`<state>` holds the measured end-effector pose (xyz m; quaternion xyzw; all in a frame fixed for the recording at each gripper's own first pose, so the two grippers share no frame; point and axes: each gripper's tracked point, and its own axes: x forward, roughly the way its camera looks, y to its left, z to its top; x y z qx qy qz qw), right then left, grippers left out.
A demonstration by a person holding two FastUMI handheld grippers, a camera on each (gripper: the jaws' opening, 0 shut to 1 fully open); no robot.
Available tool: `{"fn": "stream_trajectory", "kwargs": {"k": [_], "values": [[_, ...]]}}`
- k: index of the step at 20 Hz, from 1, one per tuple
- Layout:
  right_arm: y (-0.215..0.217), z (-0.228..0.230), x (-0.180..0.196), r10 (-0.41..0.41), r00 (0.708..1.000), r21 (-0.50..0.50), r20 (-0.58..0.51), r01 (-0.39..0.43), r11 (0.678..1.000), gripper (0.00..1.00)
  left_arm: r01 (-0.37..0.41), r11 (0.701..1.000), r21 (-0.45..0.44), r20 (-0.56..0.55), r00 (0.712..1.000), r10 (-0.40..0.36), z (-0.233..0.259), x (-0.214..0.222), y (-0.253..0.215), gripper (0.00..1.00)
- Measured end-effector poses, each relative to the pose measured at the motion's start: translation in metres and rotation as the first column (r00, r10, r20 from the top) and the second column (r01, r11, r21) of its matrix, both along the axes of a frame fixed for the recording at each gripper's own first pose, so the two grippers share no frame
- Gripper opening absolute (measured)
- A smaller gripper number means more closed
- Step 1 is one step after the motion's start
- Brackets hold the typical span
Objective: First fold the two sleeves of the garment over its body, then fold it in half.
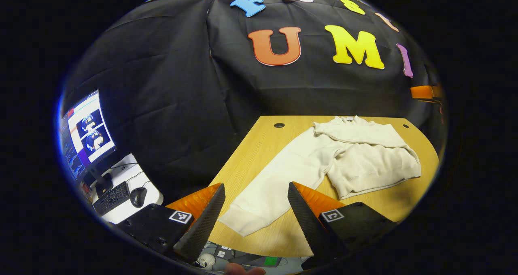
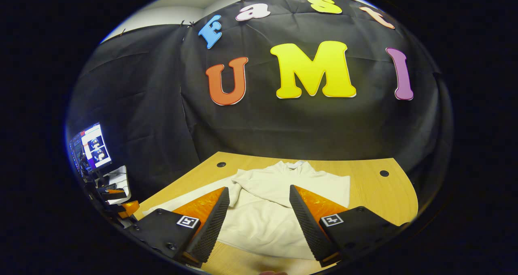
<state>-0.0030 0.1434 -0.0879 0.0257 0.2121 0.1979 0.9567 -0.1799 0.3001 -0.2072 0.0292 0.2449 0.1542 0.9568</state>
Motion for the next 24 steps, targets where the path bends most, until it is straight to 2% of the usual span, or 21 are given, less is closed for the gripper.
{"fn": "stream_trajectory", "kwargs": {"k": [5, 13, 16, 20, 21, 22, 23, 24], "values": [[-0.003, -0.003, -0.003, 0.031, 1.000, -0.065, -0.003, -0.031, 0.997, 0.93, 0.001, 1.000, -0.023, -0.106, 0.994, -0.004, -0.062, -0.012, 0.032, 1.00], [-0.012, -0.009, -0.011, 0.017, 0.999, -0.112, -0.033, -0.021, 0.994, 0.93, -0.063, 0.984, -0.165, -0.189, 0.982, 0.031, -0.128, -0.007, 0.056, 1.00], [-0.009, -0.014, -0.014, 0.021, 0.999, -0.114, -0.043, -0.026, 0.993, 0.93, -0.082, 0.967, -0.243, -0.183, 0.982, 0.038, -0.134, -0.009, 0.055, 0.99], [-0.003, -0.024, -0.019, 0.033, 0.996, -0.098, -0.079, -0.040, 0.994, 0.93, -0.032, 0.971, -0.237, -0.163, 0.987, -0.007, -0.133, -0.004, 0.045, 0.95], [-0.002, -0.024, -0.019, 0.035, 0.996, -0.098, -0.078, -0.043, 0.994, 0.93, -0.016, 0.968, -0.252, -0.157, 0.987, -0.024, -0.133, -0.002, 0.040, 0.88], [-0.002, -0.024, -0.019, 0.039, 0.996, -0.098, -0.074, -0.047, 0.994, 0.93, -0.009, 0.963, -0.270, -0.149, 0.988, -0.033, -0.134, -0.001, 0.037, 0.75], [-0.003, -0.023, -0.017, 0.041, 0.997, -0.098, -0.072, -0.048, 0.994, 0.93, -0.018, 0.956, -0.291, -0.141, 0.990, -0.024, -0.134, 0.002, 0.034, 0.50], [-0.004, -0.023, -0.018, 0.043, 0.996, -0.097, -0.073, -0.050, 0.994, 0.93, -0.024, 0.951, -0.309, -0.134, 0.991, -0.018, -0.132, 0.002, 0.033, 0.30]]}}
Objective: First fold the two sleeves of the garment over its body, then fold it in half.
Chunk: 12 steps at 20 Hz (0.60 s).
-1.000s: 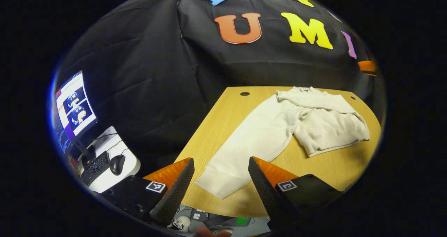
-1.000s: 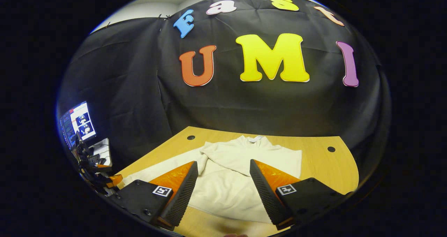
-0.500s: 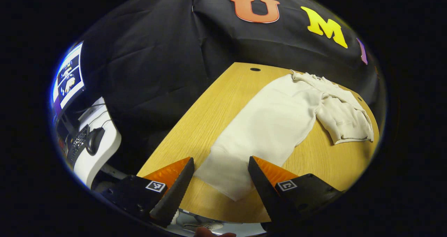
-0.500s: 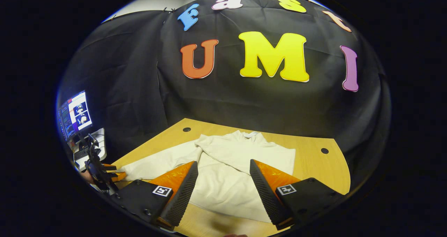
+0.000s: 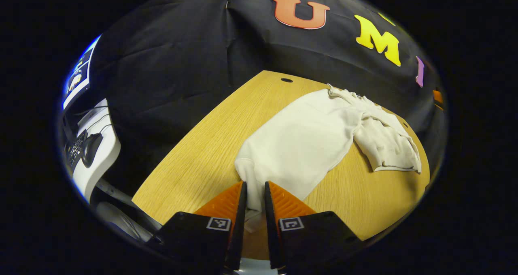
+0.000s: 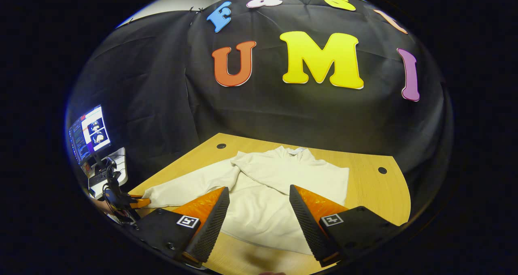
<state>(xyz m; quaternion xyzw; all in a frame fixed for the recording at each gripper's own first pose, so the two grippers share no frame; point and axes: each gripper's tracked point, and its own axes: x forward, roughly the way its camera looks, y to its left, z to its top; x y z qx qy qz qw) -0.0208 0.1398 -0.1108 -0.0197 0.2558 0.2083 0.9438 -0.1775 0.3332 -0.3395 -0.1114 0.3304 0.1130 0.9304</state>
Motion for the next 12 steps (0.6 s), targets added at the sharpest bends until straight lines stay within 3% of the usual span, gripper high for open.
{"fn": "stream_trajectory", "kwargs": {"k": [2, 6, 12], "values": [[-0.007, -0.002, -0.001, -0.008, 1.000, 0.005, -0.011, 0.009, 1.000, 0.93, 0.007, 0.999, -0.036, -0.008, 1.000, -0.007, 0.001, 0.002, 0.000, 0.17], [-0.027, -0.003, 0.000, -0.045, 0.999, 0.019, -0.027, 0.046, 0.999, 0.93, -0.007, 0.989, -0.147, -0.091, 0.996, -0.006, 0.005, 0.004, -0.005, 0.04], [-0.053, 0.004, 0.003, -0.077, 0.997, 0.047, -0.014, 0.077, 0.996, 0.93, 0.045, 0.998, -0.054, -0.062, 0.997, -0.048, 0.046, 0.028, -0.017, 0.03]]}}
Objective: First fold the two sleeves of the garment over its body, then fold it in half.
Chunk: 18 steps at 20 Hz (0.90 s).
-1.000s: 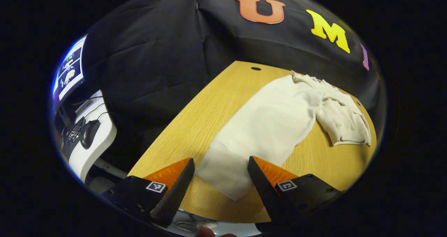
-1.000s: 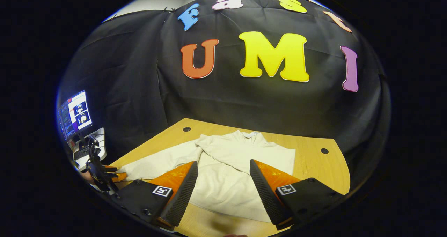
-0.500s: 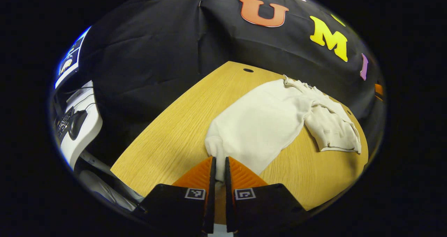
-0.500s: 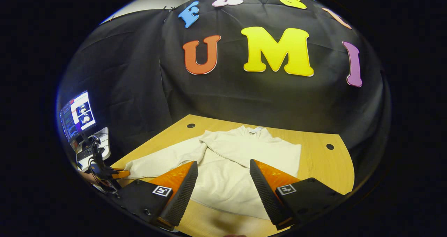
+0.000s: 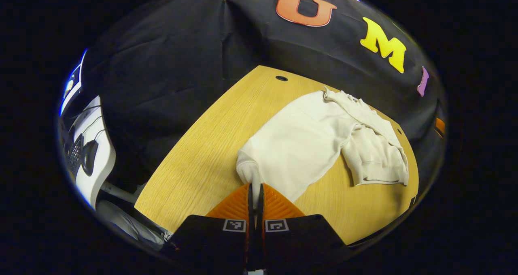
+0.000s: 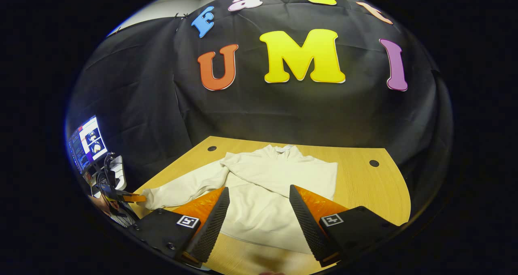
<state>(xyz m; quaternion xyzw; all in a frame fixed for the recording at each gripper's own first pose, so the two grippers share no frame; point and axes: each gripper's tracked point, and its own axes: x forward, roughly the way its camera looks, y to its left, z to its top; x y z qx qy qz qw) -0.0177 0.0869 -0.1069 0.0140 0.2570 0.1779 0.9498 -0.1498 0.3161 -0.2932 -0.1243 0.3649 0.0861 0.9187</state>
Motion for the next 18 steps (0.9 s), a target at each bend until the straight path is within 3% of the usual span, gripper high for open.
{"fn": "stream_trajectory", "kwargs": {"k": [10, 18], "values": [[-0.076, 0.021, 0.002, -0.096, 0.994, 0.065, 0.042, 0.094, 0.993, 0.93, -0.033, 0.996, -0.080, 0.202, 0.978, 0.049, 0.113, 0.094, -0.038, 0.03], [-0.149, 0.020, -0.005, -0.209, 0.975, 0.085, 0.077, 0.203, 0.976, 0.93, 0.062, 0.998, -0.024, 0.346, 0.937, -0.050, 0.230, 0.208, -0.071, 0.03]]}}
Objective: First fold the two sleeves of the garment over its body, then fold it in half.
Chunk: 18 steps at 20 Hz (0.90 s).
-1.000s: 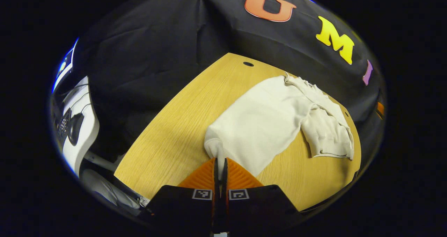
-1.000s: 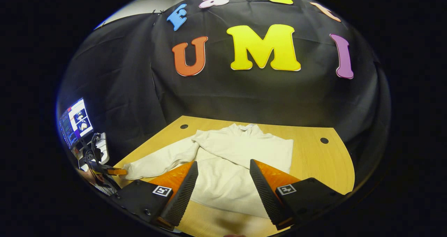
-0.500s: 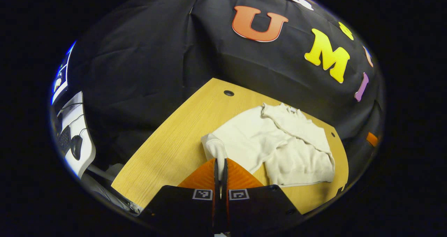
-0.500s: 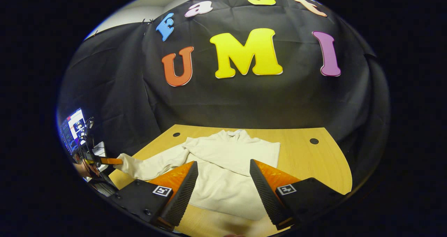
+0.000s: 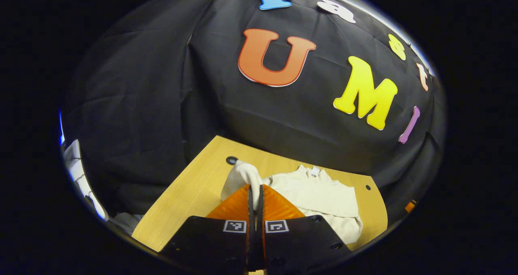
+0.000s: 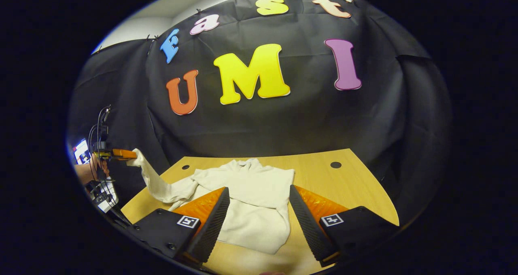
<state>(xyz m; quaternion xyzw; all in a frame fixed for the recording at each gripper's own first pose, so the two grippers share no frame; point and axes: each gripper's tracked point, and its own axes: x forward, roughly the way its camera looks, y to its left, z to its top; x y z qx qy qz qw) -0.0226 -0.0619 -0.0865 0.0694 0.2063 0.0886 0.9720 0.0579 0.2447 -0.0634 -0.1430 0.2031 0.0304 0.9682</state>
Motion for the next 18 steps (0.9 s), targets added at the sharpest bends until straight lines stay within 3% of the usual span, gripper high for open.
{"fn": "stream_trajectory", "kwargs": {"k": [4, 7, 12, 18], "values": [[-0.032, -0.002, -0.003, -0.067, 0.998, 0.022, -0.012, 0.067, 0.998, 0.93, 0.103, 0.993, 0.055, 0.085, 0.991, -0.108, 0.055, 0.055, -0.046, 0.03], [-0.052, -0.001, -0.002, -0.110, 0.994, 0.034, -0.013, 0.110, 0.993, 0.94, 0.215, 0.971, 0.107, 0.135, 0.964, -0.228, 0.090, 0.089, -0.102, 0.03], [-0.085, -0.001, -0.007, -0.173, 0.985, 0.033, -0.014, 0.173, 0.984, 0.96, 0.408, 0.901, 0.150, 0.121, 0.897, -0.426, 0.092, 0.119, -0.214, 0.03], [-0.115, -0.006, -0.015, -0.228, 0.973, 0.013, -0.017, 0.229, 0.973, 0.96, 0.558, 0.822, 0.112, 0.100, 0.817, -0.568, 0.072, 0.139, -0.320, 0.03]]}}
